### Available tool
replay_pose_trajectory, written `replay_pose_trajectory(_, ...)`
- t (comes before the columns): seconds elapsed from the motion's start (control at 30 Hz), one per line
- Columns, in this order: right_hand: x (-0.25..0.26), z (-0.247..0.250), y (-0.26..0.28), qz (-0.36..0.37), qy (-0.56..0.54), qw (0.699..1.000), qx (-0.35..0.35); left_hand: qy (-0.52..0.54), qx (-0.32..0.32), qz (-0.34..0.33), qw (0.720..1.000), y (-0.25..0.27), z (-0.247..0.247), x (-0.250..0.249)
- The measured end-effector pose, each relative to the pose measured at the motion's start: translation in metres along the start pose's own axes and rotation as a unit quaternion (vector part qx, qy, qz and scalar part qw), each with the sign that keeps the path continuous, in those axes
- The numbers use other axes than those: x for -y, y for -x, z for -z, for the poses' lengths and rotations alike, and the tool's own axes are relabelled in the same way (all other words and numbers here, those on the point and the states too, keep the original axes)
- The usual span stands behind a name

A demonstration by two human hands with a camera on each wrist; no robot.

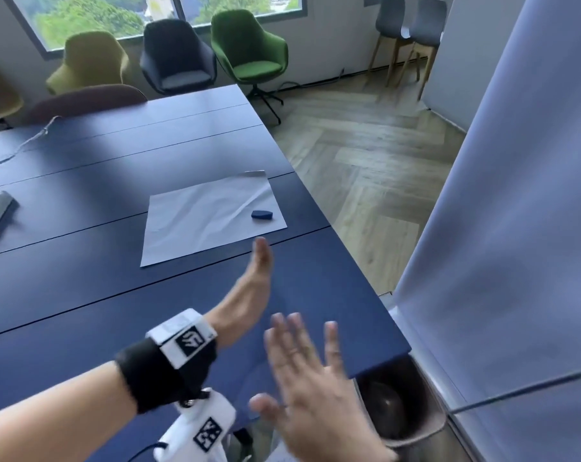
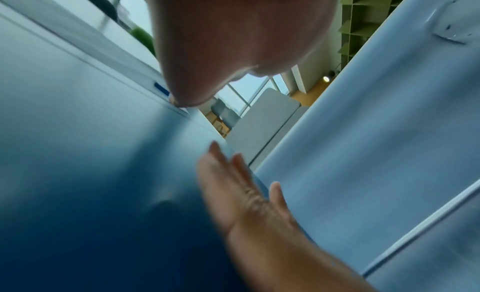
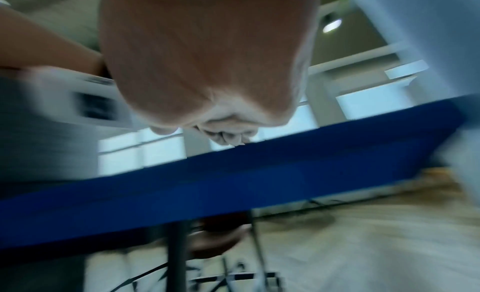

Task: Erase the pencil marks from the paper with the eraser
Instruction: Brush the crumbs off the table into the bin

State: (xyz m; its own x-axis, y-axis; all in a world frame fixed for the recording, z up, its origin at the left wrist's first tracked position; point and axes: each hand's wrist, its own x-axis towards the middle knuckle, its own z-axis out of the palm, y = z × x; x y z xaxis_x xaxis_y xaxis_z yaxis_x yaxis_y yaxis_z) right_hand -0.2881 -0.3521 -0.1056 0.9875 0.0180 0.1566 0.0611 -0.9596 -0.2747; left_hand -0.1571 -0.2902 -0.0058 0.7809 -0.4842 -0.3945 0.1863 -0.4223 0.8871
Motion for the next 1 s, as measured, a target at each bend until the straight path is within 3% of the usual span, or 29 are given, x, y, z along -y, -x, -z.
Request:
replay_pose_trajectory(0.07,0.036,-0.015,-0.012,0.045,0.042,0.997,0.038,-0.002,-0.033,0.013,0.999,0.002,0.022,0.005)
replay_pose_trajectory(0.13,0.044,-0.016,-0.021,0.036,0.039,0.996,0.076,-0.019,-0.041,0.023,0.999,0.01,0.037,0.011)
replay_pose_trajectory(0.3,-0.036,0.005,-0.015,-0.095,0.078,0.991,0.042,-0.02,-0.045,0.007,0.999,0.026,0.065,0.021)
replay_pose_trajectory(0.37,-0.046,0.014,-0.014,-0.124,0.086,0.988,0.039,-0.031,-0.054,0.008,0.998,0.027,0.069,0.025)
replay_pose_trajectory(0.5,0.019,-0.007,-0.023,-0.002,0.053,0.998,0.025,-0.056,-0.033,0.0,0.998,0.024,0.057,0.019)
replay_pose_trajectory(0.57,0.048,-0.019,-0.024,0.038,0.042,0.997,0.056,-0.086,-0.023,-0.006,0.996,0.022,0.052,0.017)
replay_pose_trajectory(0.63,0.041,-0.018,-0.026,0.024,0.039,0.996,0.072,-0.121,-0.002,-0.012,0.993,0.02,0.051,0.017)
replay_pose_trajectory(0.8,-0.038,0.001,-0.03,-0.091,0.09,0.991,0.037,-0.201,0.052,-0.015,0.978,0.022,0.057,0.017)
replay_pose_trajectory(0.87,-0.037,0.006,-0.034,-0.122,0.08,0.988,0.047,-0.218,0.055,-0.013,0.974,0.022,0.055,0.014)
replay_pose_trajectory(0.93,-0.013,0.005,-0.039,-0.087,0.049,0.994,0.037,-0.237,0.057,-0.021,0.97,0.019,0.05,0.012)
replay_pose_trajectory(1.0,0.015,0.003,-0.041,-0.002,0.057,0.996,0.066,-0.25,0.06,-0.033,0.966,0.016,0.045,0.011)
